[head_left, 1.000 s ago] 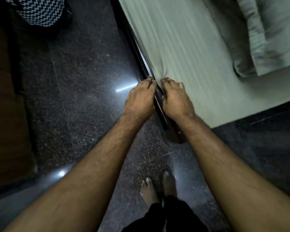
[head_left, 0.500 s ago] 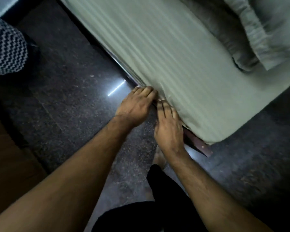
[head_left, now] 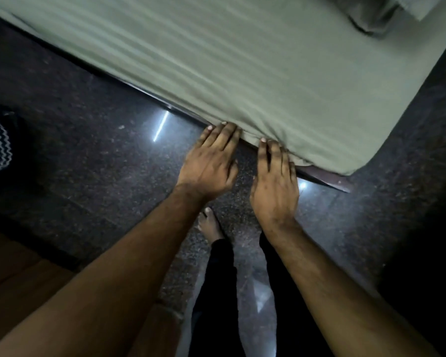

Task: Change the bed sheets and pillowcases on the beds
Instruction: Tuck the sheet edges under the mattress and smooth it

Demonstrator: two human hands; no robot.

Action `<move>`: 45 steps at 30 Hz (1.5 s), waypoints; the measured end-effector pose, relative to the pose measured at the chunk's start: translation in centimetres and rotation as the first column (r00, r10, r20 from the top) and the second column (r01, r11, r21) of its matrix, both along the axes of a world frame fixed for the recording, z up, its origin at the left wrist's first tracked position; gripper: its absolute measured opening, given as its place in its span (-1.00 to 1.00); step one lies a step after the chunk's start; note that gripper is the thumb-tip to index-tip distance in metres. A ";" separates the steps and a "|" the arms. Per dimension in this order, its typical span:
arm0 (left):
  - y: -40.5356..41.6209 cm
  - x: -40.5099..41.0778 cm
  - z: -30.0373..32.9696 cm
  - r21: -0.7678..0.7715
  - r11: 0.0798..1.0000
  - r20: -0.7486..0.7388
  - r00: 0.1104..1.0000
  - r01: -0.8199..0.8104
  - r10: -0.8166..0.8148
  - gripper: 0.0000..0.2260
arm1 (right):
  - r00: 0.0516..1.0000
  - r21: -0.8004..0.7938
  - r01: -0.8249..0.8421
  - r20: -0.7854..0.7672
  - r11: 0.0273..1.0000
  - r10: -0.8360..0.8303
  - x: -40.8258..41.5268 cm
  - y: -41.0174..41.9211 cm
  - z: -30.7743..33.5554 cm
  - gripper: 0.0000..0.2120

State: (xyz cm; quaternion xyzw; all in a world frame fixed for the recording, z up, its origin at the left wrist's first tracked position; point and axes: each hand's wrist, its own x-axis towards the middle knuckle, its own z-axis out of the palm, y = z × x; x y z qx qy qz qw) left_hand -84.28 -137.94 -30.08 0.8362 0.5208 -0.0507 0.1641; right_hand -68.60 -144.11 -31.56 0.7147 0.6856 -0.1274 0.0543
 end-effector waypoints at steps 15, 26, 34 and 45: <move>6.3 2.1 -1.4 0.000 0.982 -0.021 0.981 0.191 -0.191 -0.59 | 0.919 -0.414 0.357 -0.003 0.838 -0.393 -1.5 11.3 0.9 -0.69; 12.7 0.3 1.0 -0.546 0.836 0.334 0.928 0.049 0.163 -0.80 | 0.924 0.023 0.271 -0.286 0.962 -0.253 4.9 0.8 3.8 -0.64; 6.3 4.9 4.0 0.052 0.968 -0.011 0.969 0.247 -0.247 -0.61 | 0.951 0.072 0.283 -0.154 0.956 -0.270 3.6 -0.9 1.2 -0.49; 7.1 -2.7 0.5 0.049 0.998 0.119 0.992 0.036 -0.042 -0.75 | 0.938 0.047 0.346 0.013 0.937 -0.347 2.5 2.9 2.6 -0.70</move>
